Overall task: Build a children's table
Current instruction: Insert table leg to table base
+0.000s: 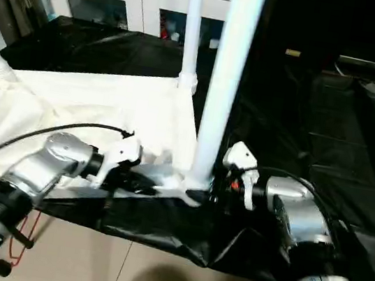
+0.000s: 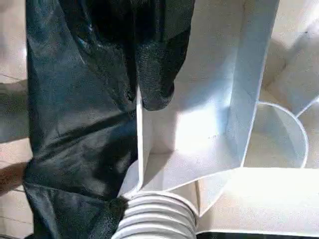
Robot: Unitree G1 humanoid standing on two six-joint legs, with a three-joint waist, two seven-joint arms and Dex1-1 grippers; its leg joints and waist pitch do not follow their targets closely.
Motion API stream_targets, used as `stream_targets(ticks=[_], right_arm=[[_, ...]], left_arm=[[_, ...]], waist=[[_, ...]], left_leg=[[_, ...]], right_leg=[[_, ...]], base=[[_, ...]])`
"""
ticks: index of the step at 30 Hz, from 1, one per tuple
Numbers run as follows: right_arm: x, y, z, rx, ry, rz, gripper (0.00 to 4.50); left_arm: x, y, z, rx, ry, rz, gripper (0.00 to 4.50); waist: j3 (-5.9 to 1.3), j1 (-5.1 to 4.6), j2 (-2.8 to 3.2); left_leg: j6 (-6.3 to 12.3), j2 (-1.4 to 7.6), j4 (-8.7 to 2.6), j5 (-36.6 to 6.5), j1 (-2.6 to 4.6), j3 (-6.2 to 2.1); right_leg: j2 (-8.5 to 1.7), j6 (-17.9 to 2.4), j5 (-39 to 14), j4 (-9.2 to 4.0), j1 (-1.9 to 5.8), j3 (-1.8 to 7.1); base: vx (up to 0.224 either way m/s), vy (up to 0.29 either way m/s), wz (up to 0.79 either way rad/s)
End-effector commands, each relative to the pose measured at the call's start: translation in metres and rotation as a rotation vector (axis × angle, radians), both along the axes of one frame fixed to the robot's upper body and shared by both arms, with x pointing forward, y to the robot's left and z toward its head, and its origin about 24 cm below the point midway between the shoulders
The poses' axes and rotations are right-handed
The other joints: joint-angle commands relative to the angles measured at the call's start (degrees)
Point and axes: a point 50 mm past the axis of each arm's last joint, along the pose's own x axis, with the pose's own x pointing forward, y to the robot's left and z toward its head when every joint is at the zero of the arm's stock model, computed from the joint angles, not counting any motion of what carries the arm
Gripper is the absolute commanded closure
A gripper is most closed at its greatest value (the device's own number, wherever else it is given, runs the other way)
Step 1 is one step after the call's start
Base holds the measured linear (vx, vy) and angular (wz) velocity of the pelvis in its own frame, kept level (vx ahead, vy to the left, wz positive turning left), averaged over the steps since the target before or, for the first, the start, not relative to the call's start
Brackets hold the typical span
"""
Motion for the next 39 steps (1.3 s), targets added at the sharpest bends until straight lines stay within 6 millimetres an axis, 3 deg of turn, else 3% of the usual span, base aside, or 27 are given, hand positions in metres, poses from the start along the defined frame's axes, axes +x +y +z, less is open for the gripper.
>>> stream_targets(ticks=[1, 6, 11, 12, 16, 34, 39], right_arm=[[-0.002, 0.015, 0.003, 0.020, -0.013, 0.073, 0.50], [-0.003, 0.021, 0.002, 0.018, -0.037, 0.075, 0.50], [-0.001, 0.027, 0.002, 0.033, -0.060, 0.053, 0.50], [-0.001, 0.027, 0.002, 0.049, -0.036, 0.044, 0.21], [-0.001, 0.028, 0.003, 0.060, -0.024, 0.040, 0.05], [-0.003, 0.033, 0.008, 0.060, -0.119, 0.085, 0.05], [-0.004, 0.036, 0.007, 0.062, -0.128, 0.086, 0.05]], left_arm=[[-0.005, -0.017, 0.008, -0.045, -0.022, -0.118, 4.50], [-0.005, -0.017, 0.007, -0.038, -0.030, -0.113, 4.50], [-0.004, -0.017, 0.005, -0.028, -0.042, -0.099, 4.50], [-0.004, -0.017, 0.005, -0.028, -0.044, -0.097, 4.50], [-0.004, -0.017, 0.004, -0.027, -0.045, -0.094, 4.50], [-0.003, -0.016, 0.001, -0.014, -0.056, -0.084, 4.50], [-0.003, -0.016, 0.001, -0.013, -0.057, -0.081, 4.50]], waist=[[-4.28, -0.16, -0.51], [-4.40, -0.13, -0.46], [-4.31, -0.29, -0.47], [-4.26, -0.31, -0.26], [-4.34, -0.34, -0.30], [-4.47, -0.17, -0.46], [-4.36, -0.23, -0.64]], left_leg=[[3.87, 2.13, -4.09, -13.03, 1.05, -0.43], [4.46, 2.06, -3.96, -11.30, 0.82, -0.45], [4.00, 2.05, -4.07, -12.45, 0.86, -0.52], [3.81, 2.02, -4.08, -12.85, 0.90, -0.51], [3.73, 2.10, -4.11, -12.69, 0.90, -0.56], [4.61, 2.10, -3.91, -11.38, 0.83, -0.48], [4.05, 2.04, -3.99, -12.36, 0.88, -0.48]], right_leg=[[-2.26, -13.47, -14.71, -3.57, 3.14, 2.46], [-2.22, -13.95, -12.34, -3.28, 3.30, 2.38], [-2.25, -13.43, -14.21, -3.50, 3.29, 2.35], [-2.24, -13.31, -14.78, -3.55, 3.25, 2.35], [-2.17, -13.35, -14.27, -3.52, 3.26, 2.33], [-2.26, -13.74, -12.40, -3.25, 3.30, 2.39], [-2.25, -13.12, -14.62, -3.43, 3.25, 2.44]], base=[[0.000, 0.000, 0.00], [0.000, 0.000, 0.00], [0.000, 0.000, 0.00], [0.000, 0.000, 0.00], [0.000, 0.000, 0.00], [0.000, 0.000, 0.00], [0.000, 0.000, 0.00]])
